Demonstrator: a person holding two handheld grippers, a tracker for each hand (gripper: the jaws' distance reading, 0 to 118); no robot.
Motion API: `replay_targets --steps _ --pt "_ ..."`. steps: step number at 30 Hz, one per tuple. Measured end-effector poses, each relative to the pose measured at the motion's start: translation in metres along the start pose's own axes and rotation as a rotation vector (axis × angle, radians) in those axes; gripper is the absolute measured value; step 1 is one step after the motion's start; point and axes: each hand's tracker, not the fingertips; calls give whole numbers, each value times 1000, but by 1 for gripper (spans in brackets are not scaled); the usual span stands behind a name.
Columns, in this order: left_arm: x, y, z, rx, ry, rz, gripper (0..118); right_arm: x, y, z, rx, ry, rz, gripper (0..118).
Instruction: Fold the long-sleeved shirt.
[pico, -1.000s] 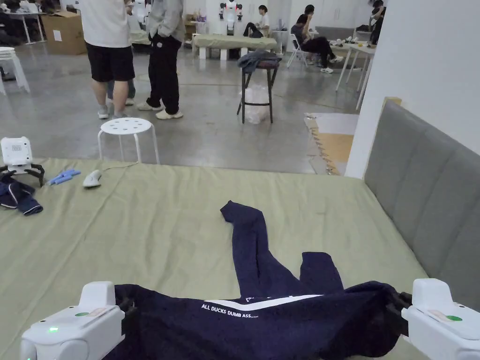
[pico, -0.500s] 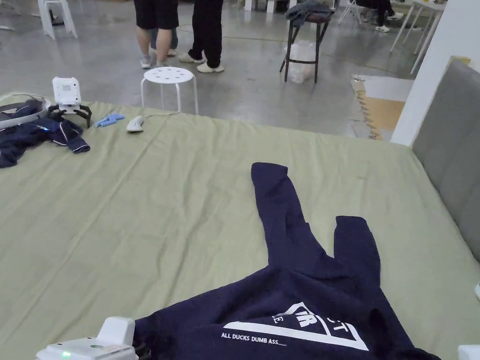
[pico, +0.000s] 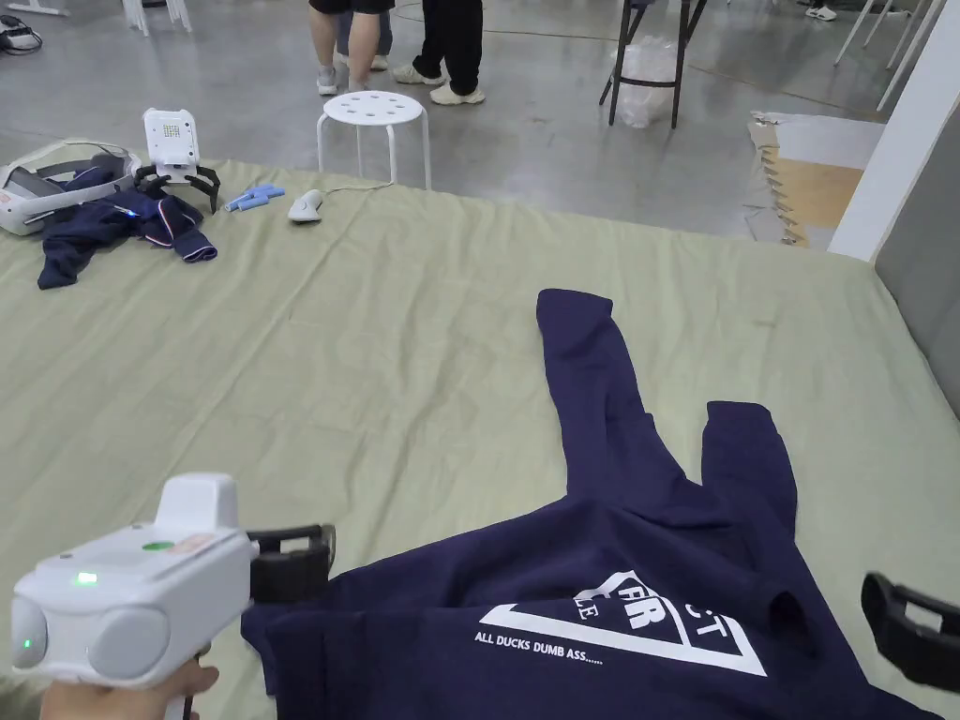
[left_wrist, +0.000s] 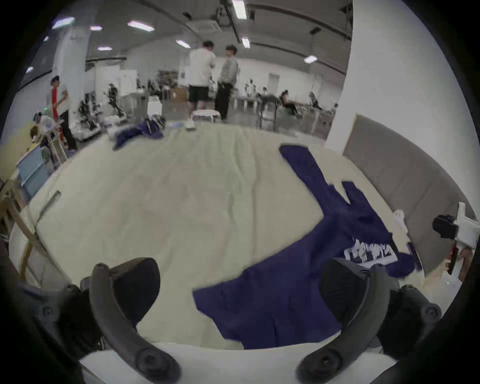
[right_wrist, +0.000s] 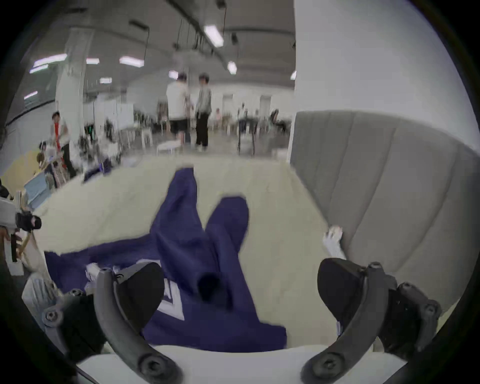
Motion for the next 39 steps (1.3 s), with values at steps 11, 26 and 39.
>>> replay_targets --steps 11,26,39 --pt "-25 15 -34 -169 64 122 34 -65 25 -21 111 89 80 0" --pt "-63 -59 -119 -513 29 395 30 -83 -2 -55 -28 168 71 0" --pt "-47 -68 -138 -513 3 306 14 -76 24 -214 -326 273 16 117"
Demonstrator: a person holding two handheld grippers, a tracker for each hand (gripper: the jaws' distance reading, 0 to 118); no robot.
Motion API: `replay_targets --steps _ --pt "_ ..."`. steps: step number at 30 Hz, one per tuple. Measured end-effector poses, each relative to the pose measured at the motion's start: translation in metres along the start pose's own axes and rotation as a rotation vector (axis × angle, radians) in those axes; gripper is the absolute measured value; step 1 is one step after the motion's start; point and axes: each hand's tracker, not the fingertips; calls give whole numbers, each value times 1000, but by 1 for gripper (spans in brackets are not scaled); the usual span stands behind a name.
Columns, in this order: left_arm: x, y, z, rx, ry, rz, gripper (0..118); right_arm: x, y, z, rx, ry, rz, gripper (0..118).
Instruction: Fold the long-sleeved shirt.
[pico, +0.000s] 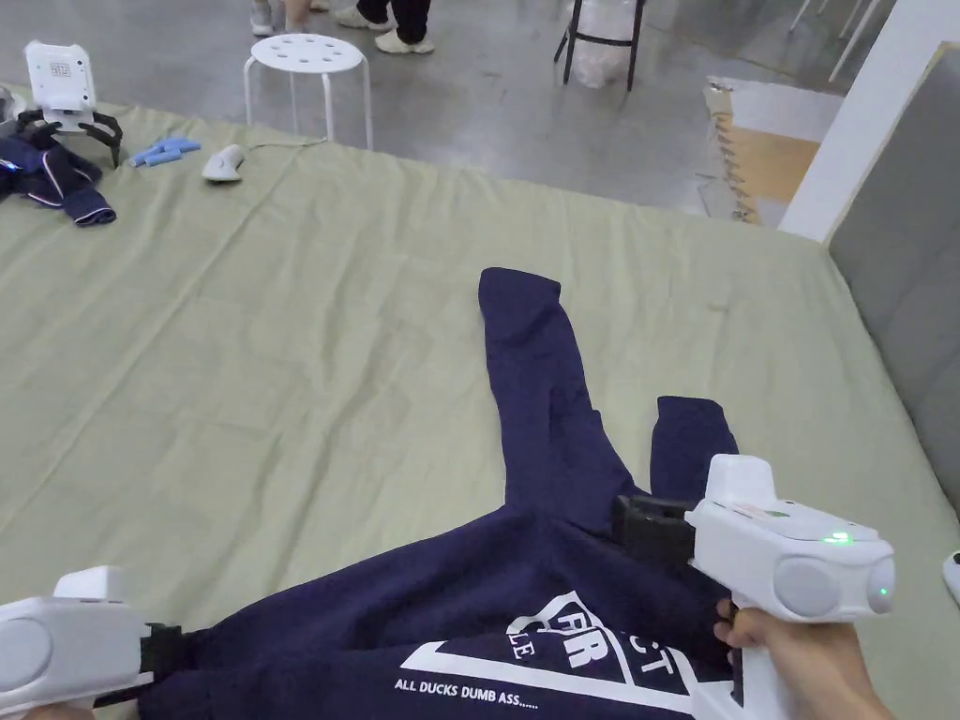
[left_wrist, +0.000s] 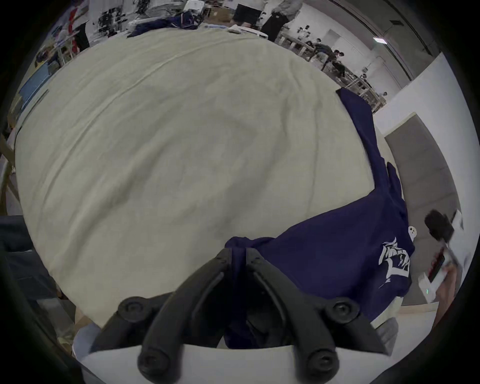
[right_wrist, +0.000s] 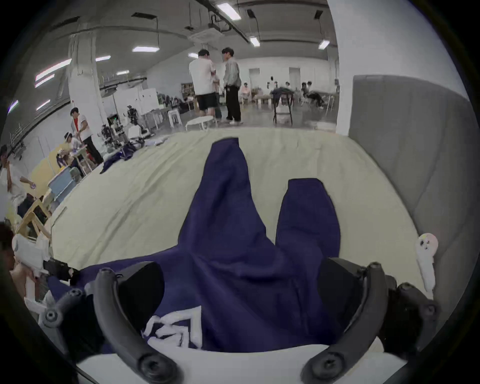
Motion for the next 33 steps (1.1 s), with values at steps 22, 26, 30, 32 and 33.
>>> replay_targets --steps 22,26,30,32,33 --pt "7 -15 11 106 -71 -12 12 1 39 -91 -142 53 39 1" --pt "-5 -15 48 229 -155 20 11 -3 47 -9 47 87 -19 1" --pt "9 -4 108 414 -253 -13 10 -8 77 70 196 84 57 1" --pt "20 7 140 503 -293 -45 10 -15 94 111 269 90 74 1" --pt "18 18 156 547 -308 -64 10 -16 104 133 314 67 80 1"
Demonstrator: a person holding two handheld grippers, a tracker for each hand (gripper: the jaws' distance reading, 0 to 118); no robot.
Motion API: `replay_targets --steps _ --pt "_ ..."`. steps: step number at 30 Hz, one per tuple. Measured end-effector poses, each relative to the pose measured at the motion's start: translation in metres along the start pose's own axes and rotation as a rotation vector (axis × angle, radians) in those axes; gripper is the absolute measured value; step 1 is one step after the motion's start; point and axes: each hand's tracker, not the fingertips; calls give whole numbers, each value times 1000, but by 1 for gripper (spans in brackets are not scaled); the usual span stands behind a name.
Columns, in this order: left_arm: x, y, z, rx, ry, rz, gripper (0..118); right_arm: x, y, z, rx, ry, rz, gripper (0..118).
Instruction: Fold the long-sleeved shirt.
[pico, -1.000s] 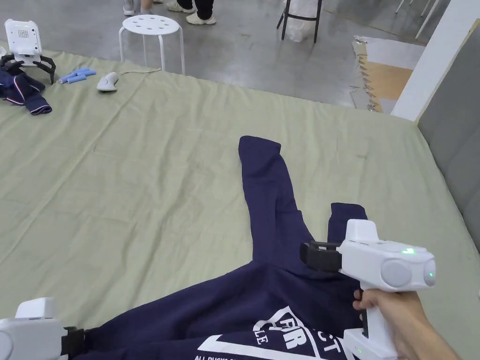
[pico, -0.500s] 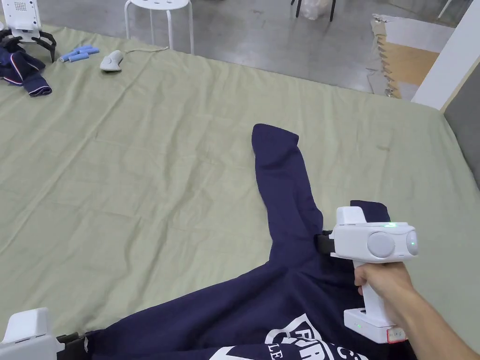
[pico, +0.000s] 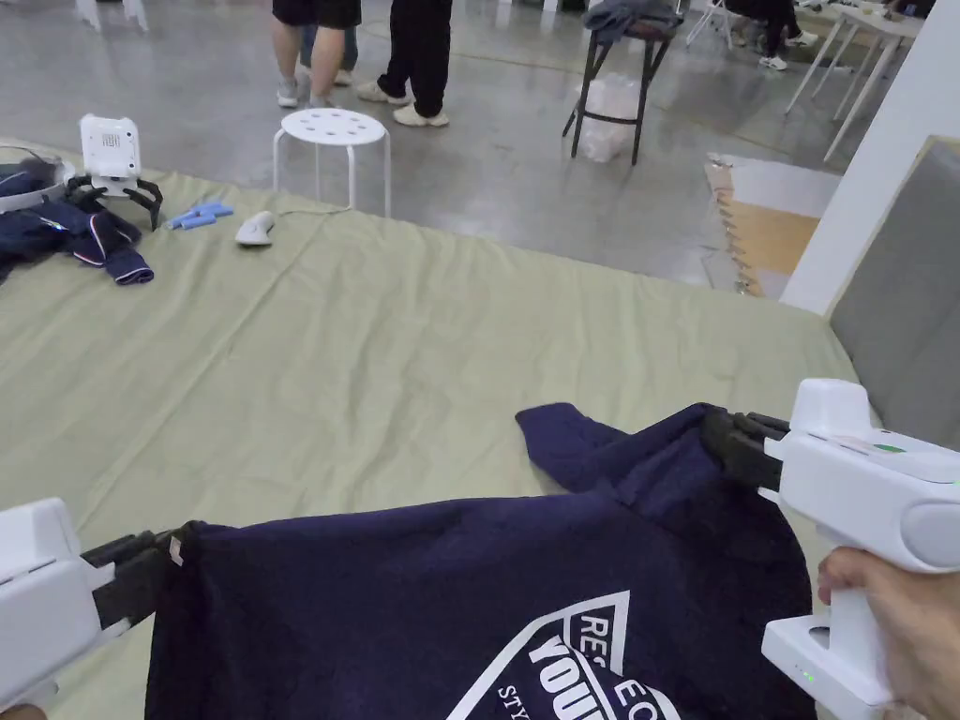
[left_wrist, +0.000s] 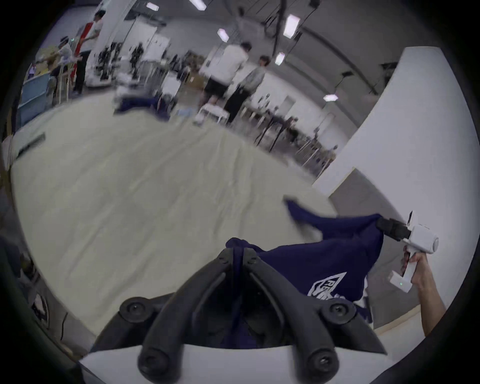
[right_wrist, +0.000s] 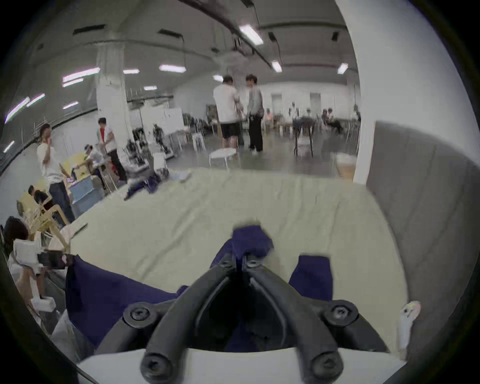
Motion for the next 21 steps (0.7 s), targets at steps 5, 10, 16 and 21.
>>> replay_targets --steps 5,10,16,21 --pt "54 73 27 132 -61 -129 10 1 78 71 158 -11 12 1" --pt "104 142 47 261 -127 -197 10 -2 149 128 288 -77 63 1" --pt "167 227 58 357 -161 -246 9 -4 232 162 364 -117 120 1" --pt "197 304 46 402 -159 -230 9 -1 301 168 421 -132 105 1"
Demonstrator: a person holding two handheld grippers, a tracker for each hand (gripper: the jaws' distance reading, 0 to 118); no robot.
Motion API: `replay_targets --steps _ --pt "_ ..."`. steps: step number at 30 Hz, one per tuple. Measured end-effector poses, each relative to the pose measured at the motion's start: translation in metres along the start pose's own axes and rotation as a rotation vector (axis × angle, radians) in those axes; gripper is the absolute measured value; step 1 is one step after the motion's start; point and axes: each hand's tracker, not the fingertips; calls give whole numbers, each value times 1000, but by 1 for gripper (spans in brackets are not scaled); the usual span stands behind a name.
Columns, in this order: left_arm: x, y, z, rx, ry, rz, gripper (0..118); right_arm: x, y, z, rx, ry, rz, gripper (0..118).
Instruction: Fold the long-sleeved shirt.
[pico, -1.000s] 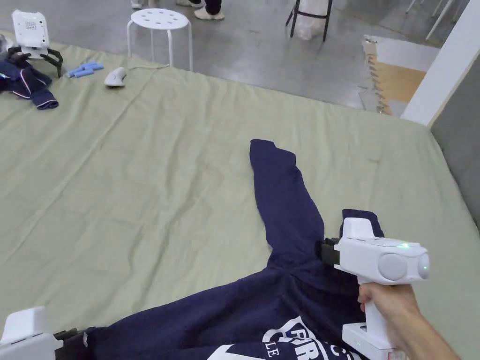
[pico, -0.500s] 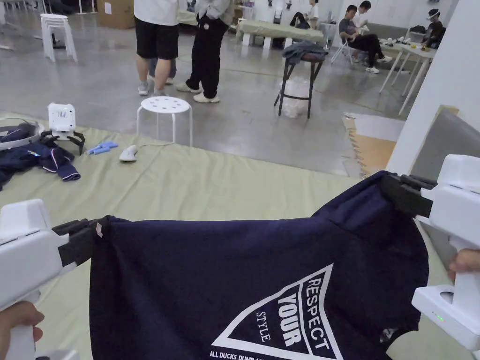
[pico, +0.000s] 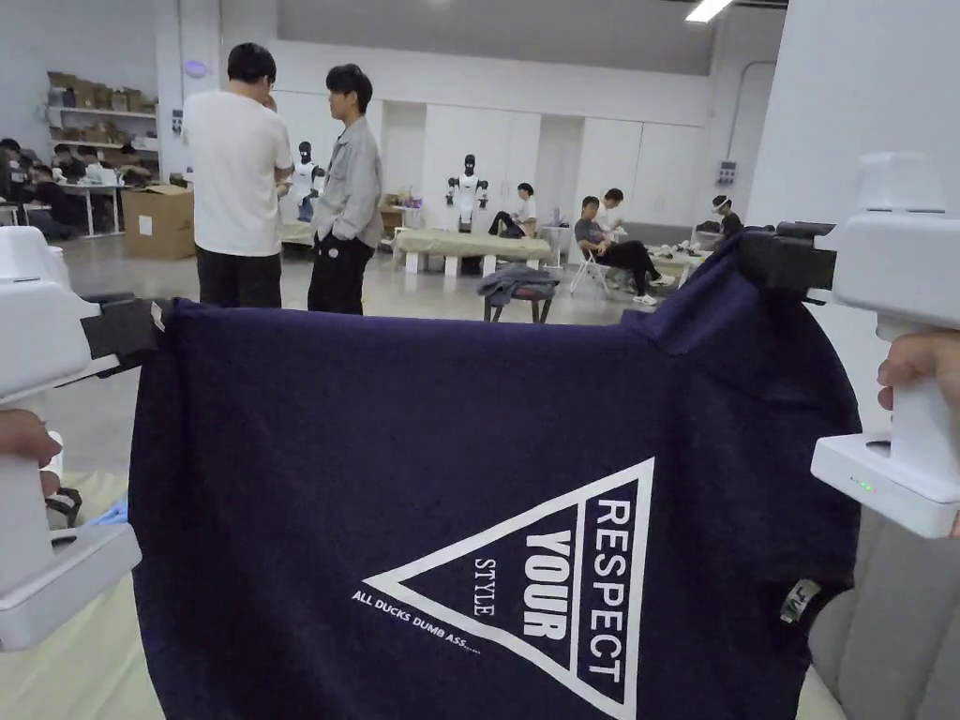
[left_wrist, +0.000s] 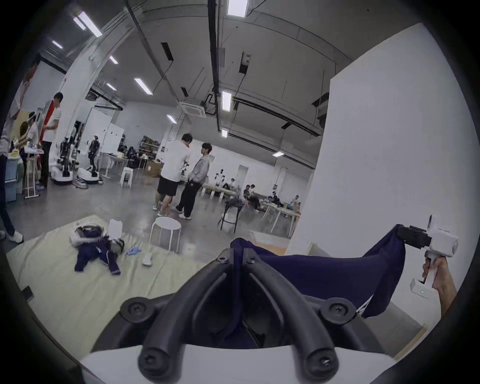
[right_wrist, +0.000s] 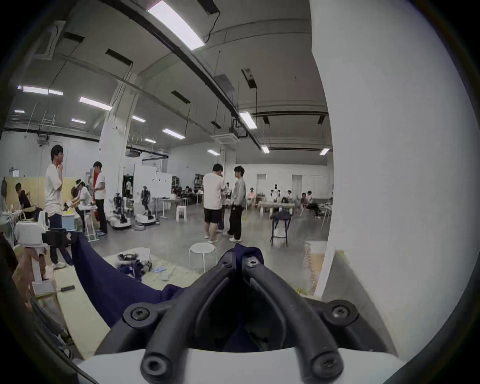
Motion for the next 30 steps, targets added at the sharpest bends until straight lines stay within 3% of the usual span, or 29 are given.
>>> replay_targets --steps 16,17,21,24,30 --pt "48 152 -169 122 204 -233 9 -10 141 -153 136 -227 98 1" --pt "48 157 -176 152 190 -196 9 -11 146 -163 151 -251 100 1" --pt "50 188 -214 156 191 -149 9 -10 168 -200 200 -283 101 1" --pt "56 206 -233 207 210 -214 9 -15 182 -209 253 -310 126 1" --pt "56 212 -243 221 212 -204 9 -10 178 -212 314 -283 149 1"
